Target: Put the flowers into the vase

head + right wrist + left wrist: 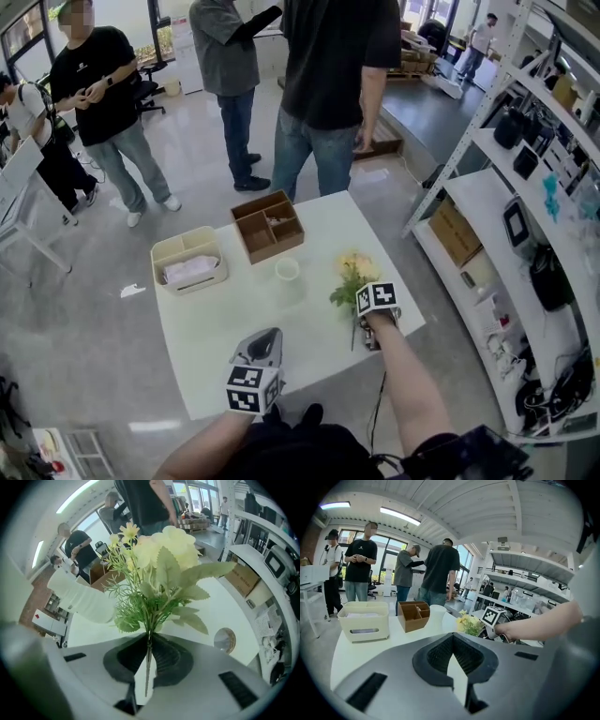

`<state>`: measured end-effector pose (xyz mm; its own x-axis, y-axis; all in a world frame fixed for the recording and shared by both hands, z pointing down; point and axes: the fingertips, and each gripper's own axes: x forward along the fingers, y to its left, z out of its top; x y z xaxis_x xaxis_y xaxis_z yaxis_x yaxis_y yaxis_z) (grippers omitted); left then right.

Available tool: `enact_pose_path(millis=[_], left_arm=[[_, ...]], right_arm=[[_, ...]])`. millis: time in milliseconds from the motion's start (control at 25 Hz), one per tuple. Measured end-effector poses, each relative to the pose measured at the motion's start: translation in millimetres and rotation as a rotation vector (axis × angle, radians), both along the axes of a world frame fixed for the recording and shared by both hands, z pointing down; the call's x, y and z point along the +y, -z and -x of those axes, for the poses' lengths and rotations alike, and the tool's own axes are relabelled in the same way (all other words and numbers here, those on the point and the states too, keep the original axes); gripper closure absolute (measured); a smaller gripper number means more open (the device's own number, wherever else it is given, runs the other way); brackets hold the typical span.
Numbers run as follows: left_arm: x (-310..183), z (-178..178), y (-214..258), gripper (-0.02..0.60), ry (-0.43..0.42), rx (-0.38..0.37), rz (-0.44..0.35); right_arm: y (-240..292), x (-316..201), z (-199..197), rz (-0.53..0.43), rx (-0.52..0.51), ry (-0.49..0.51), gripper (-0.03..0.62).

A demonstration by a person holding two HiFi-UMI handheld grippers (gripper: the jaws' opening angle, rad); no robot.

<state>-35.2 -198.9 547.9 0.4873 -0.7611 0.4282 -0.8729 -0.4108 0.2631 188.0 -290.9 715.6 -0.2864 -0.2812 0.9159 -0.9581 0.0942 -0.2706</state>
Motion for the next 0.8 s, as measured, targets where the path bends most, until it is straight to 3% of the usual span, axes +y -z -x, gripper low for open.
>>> enact_pose_path(millis=[240, 600, 680, 800], left_arm=[[-2, -11, 17, 0.580, -0.013, 0.017, -0.040], [-2, -15, 36, 0.580, -0.010, 0.023, -0.097], [-2, -14, 38, 0.578, -0.004, 0.025, -0.107], [-2, -16, 44, 0.580, 0.001, 0.026, -0.120]], right_arm=[[61, -4, 3, -0.270, -0.083, -0.054, 0.559], [193, 19, 20, -0.962, 0.049, 0.000, 0.559], [214, 32, 26, -1.060, 0.064, 0.002, 0.559], [229, 48, 33, -1.118, 0.070, 0.023, 0.559]])
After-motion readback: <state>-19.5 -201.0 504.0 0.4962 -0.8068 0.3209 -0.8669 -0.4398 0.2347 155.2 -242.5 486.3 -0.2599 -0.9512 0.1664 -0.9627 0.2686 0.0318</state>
